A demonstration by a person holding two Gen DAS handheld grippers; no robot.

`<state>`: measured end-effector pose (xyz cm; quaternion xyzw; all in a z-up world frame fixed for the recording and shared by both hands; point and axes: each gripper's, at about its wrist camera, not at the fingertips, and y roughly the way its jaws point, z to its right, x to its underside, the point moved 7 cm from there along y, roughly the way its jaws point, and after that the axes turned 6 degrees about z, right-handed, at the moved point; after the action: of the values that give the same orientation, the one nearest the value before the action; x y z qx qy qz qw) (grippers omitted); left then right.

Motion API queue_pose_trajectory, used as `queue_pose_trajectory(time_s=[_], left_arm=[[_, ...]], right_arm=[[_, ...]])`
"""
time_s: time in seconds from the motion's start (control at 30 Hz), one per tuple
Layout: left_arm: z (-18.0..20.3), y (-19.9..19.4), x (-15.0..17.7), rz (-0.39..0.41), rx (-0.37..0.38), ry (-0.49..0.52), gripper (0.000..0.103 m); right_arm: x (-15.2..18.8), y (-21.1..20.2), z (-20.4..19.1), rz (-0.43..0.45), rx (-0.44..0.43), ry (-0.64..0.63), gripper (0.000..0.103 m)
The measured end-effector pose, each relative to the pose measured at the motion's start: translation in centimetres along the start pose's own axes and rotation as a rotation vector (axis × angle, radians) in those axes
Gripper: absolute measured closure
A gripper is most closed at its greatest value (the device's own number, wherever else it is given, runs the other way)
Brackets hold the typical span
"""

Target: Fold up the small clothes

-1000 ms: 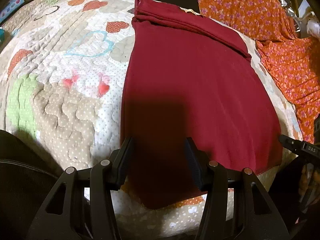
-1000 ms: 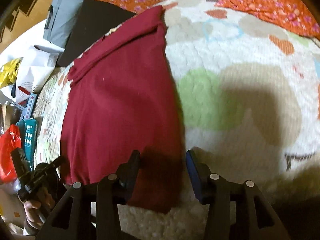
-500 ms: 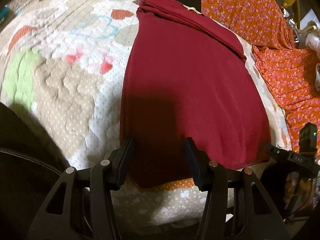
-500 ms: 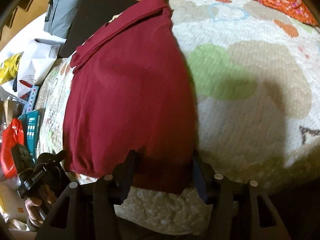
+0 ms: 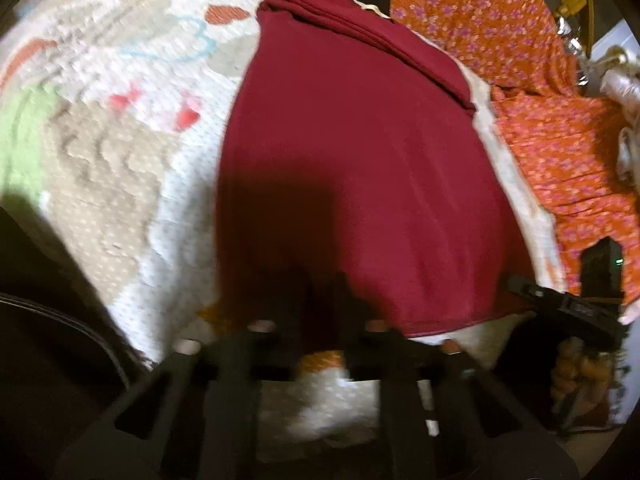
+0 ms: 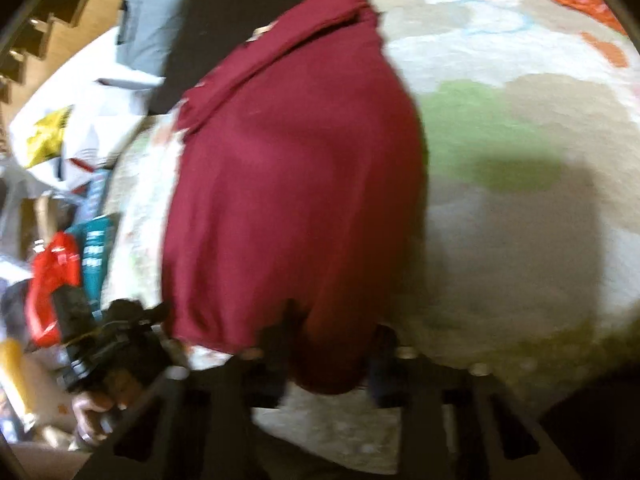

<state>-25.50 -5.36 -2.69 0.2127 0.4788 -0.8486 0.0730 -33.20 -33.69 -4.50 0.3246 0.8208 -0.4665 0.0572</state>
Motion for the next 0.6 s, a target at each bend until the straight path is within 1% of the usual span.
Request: queue_pose_trajectory(time_s=[0.03,0.07,0.13,0.23,0.3,0.37,0.43,0.47,0.53,0.57,0.6], left_arm=[[0.0,-0.2,-0.1,0.003,-0.003,0.006,0.096],[0.3,-0.7,-0.5,0.013,-0.001,0.019,0.098],[0.6,-1.7,-1.6,0.041,0.016,0.026,0.1],[1.2,-3.5,-4.3,0.1,0.041,0.036,0.1],[1.7,-4.3,-6.7,0.136,0.058,0.049,0.1],[2.1,-4.2,-8.4,0.16,0.059,0.066,0.101],[2.2,-3.9,-9.6,0.162,0.054,0.073,0.101],[2.2,-3.8,-9.9,0.152,0.078,0.065,0.101],[1.7,-3.6,-10.0,0.139,0.112,0.026,0.101],[1.4,-3.4,-9.9,0.132,0.115,0.008,0.101],[0.8,-3.2,-9.4,0.113,0.115,-0.017,0.095]], right_arm=[[-0.3,-0.2,-0.4,0.016,-0.024,-0.003,0.087],[-0.5,-0.3,-0.9,0.032,-0.047,-0.002,0.087],[-1.4,-1.1,-1.8,0.068,-0.119,0.019,0.088],[-3.8,-2.4,-3.0,0.129,-0.19,0.025,0.088],[-5.5,-3.0,-3.8,0.163,-0.22,0.013,0.088],[-7.5,-3.3,-4.8,0.194,-0.239,-0.007,0.088],[-9.3,-3.3,-5.6,0.219,-0.234,-0.032,0.088],[-10.2,-3.3,-6.0,0.232,-0.231,-0.039,0.088],[-11.3,-3.4,-6.5,0.243,-0.239,-0.048,0.088],[-11.6,-3.4,-6.9,0.243,-0.238,-0.063,0.088],[-11.7,-3.4,-6.6,0.239,-0.233,-0.075,0.088]])
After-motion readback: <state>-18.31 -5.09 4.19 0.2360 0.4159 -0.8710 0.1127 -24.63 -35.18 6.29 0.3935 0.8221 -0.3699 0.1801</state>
